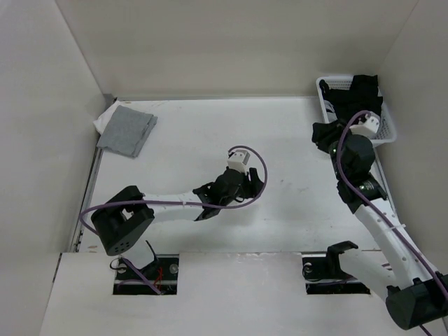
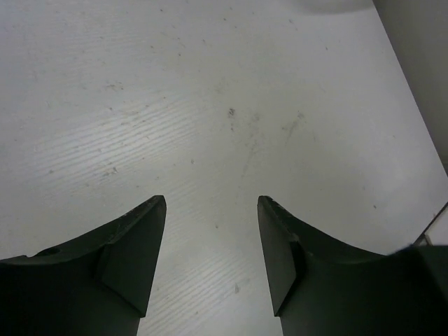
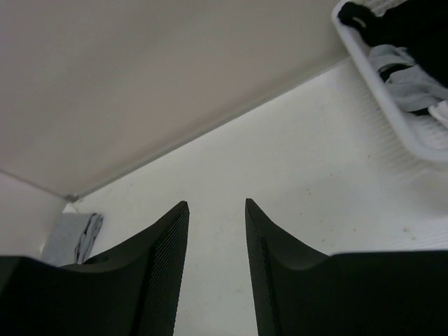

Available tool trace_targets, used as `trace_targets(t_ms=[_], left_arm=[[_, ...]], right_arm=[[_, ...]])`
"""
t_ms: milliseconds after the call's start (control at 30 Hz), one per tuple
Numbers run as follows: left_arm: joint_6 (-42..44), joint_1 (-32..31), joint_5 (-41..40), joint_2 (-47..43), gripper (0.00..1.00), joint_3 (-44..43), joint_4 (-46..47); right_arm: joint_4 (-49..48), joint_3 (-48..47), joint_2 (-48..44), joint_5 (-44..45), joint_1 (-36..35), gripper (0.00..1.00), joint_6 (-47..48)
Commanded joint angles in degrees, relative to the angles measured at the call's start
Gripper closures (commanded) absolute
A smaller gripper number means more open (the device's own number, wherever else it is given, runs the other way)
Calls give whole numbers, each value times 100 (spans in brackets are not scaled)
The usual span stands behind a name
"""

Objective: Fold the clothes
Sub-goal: Grab the tank top from the pile

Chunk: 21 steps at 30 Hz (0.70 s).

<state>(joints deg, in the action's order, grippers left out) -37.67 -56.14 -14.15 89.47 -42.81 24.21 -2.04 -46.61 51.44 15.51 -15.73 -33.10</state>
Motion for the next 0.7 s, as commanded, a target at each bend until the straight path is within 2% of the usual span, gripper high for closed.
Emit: trace_targets(t_ms=[0,33,100,167,200,333,467,500,567,667], left_arm=[[172,-120,211,26,46,114,409],[164,-138,220,26,46,132,409],[120,-217,185,35,46,246,549],[154,-252,185,18,47,325,725],[172,-270,167,-26,47,378,795],[190,-174,141,-158,48,597,1059],[207,-95,185,-185,49,756,1358],[199,-77,193,-176,49,756,1350],[164,2,211,-202,49,791,1358],[120,107,220,-246,49,862,1420]], right_arm=[[441,-620,286,303,249,63,172],[459,-717,392,339,311,69,190],[512,-910,690,435,495,87,234],[564,-1025,936,497,767,97,269],[634,-1113,1077,488,969,100,217],[547,-1464,1736,567,1655,100,155],[257,-2113,2938,761,2629,83,269],[240,-2237,3151,743,2754,80,252],[292,-2841,4027,438,3122,65,251],[511,-3703,5047,199,3360,54,383]])
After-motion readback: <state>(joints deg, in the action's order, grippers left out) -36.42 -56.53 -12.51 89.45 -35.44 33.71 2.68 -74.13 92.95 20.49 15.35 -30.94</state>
